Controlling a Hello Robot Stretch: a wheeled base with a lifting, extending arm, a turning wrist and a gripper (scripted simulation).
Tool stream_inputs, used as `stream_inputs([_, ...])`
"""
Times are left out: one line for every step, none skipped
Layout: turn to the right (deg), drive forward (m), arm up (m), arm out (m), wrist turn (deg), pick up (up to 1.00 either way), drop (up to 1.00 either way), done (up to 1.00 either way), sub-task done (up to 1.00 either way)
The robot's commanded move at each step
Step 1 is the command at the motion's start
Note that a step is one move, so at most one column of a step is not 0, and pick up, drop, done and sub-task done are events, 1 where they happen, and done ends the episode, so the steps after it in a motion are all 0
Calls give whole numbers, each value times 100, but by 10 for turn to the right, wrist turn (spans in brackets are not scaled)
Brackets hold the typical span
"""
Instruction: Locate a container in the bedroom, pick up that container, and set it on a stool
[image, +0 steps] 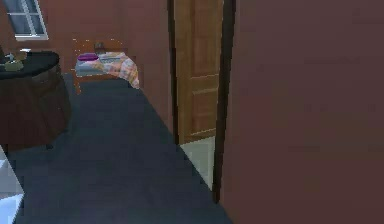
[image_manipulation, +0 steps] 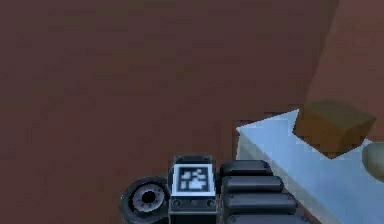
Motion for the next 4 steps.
stream_inputs([-150, 0, 0, 0, 0, 0, 0, 0, 0])
stream_inputs([0, 100, 0, 0, 0, 0, 0, 0, 0])
stream_inputs([-150, 0, 0, 0, 0, 0, 0, 0, 0])
stream_inputs([0, 20, 0, 0, 0, 0, 0, 0, 0])
